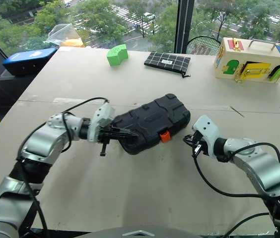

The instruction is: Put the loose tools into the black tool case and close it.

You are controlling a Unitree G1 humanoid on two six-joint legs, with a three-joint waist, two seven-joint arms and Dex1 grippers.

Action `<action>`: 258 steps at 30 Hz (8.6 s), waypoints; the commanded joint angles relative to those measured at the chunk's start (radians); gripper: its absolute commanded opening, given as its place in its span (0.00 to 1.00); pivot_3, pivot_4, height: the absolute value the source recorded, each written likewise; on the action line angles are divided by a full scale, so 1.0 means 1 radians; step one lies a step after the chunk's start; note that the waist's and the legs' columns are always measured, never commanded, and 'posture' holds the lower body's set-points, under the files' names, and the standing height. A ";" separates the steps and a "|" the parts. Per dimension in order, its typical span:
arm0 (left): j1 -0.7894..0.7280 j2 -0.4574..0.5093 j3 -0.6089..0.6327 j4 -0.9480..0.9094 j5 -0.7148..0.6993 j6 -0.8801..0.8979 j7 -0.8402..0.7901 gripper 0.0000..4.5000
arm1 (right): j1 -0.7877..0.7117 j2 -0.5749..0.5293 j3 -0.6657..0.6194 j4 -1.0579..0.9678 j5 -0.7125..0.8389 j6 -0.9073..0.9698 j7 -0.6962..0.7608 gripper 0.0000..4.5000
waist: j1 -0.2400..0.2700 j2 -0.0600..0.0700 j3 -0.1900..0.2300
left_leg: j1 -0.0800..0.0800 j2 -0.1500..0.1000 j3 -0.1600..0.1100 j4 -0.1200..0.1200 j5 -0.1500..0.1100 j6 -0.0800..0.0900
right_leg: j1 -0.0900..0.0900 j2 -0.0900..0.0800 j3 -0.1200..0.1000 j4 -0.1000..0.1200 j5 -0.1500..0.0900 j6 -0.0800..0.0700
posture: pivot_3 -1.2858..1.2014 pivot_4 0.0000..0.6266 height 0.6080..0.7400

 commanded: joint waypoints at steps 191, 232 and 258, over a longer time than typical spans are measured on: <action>0.115 -0.012 -0.046 0.099 0.174 -0.102 0.000 0.00 | 0.132 0.439 -0.044 -0.052 0.042 0.018 -0.207 0.24 | -0.036 0.011 -0.015 | 0.003 0.000 0.002 -0.008 0.000 0.000 | -0.002 -0.004 0.000 -0.002 -0.003 -0.004 | 0.52 0.24 1.00; 0.094 -0.028 -0.067 0.116 0.180 -0.116 -0.014 0.00 | 0.045 0.644 -0.097 0.156 0.071 -0.069 -0.222 0.00 | -0.039 0.012 -0.015 | 0.003 0.000 0.003 -0.008 0.000 0.000 | -0.002 -0.004 0.001 -0.002 -0.003 -0.004 | 0.52 0.24 1.00; 0.090 -0.036 -0.076 0.221 0.207 -0.183 -0.028 0.00 | 0.053 0.710 -0.057 0.324 0.016 -0.204 -0.210 0.00 | -0.047 0.009 -0.019 | 0.005 0.001 0.002 -0.009 0.000 0.000 | -0.002 -0.004 0.002 -0.002 -0.003 -0.004 | 0.52 0.24 1.00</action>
